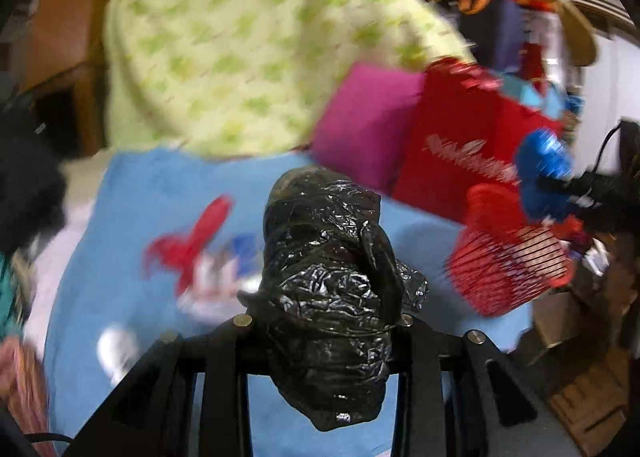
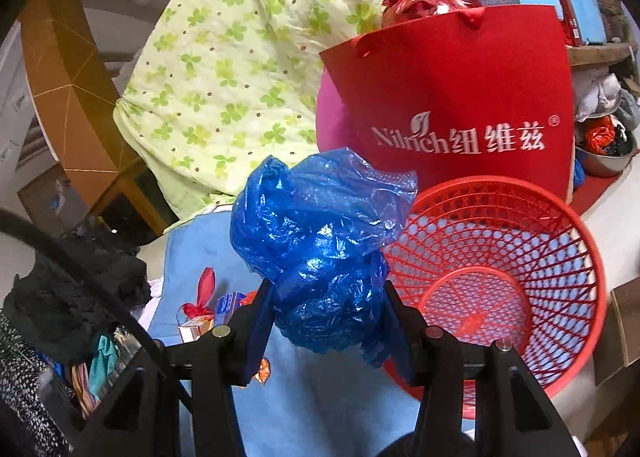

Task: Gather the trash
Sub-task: 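Carry both bags over the red mesh basket and open both tools to drop them, then move the left tool to the white tissue while the right tool moves to the red plastic bag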

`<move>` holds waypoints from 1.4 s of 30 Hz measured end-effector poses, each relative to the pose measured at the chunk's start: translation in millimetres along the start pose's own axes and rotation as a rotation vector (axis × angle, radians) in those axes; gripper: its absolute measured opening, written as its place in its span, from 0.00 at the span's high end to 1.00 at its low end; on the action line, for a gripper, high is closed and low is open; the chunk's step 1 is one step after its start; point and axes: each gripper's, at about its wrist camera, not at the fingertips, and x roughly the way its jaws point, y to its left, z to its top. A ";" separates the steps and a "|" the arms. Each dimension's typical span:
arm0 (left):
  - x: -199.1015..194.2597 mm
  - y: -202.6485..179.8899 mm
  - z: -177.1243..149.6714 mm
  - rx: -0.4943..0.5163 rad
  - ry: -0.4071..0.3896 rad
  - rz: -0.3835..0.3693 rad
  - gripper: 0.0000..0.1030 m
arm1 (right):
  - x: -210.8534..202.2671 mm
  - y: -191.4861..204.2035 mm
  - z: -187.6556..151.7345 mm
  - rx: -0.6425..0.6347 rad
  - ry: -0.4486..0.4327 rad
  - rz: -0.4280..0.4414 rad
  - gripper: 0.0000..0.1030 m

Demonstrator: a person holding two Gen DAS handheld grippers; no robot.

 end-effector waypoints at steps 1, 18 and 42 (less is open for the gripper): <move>0.2 -9.6 8.8 0.015 -0.005 -0.034 0.67 | -5.8 -7.7 2.4 -0.005 -0.011 -0.001 0.47; 133.3 -194.9 69.9 0.148 0.128 -0.302 0.30 | -20.3 -137.5 29.6 0.115 -0.020 0.052 0.27; 167.8 211.5 -96.8 -0.364 0.296 0.530 0.12 | 268.1 59.1 -61.3 -0.284 0.233 -0.025 0.25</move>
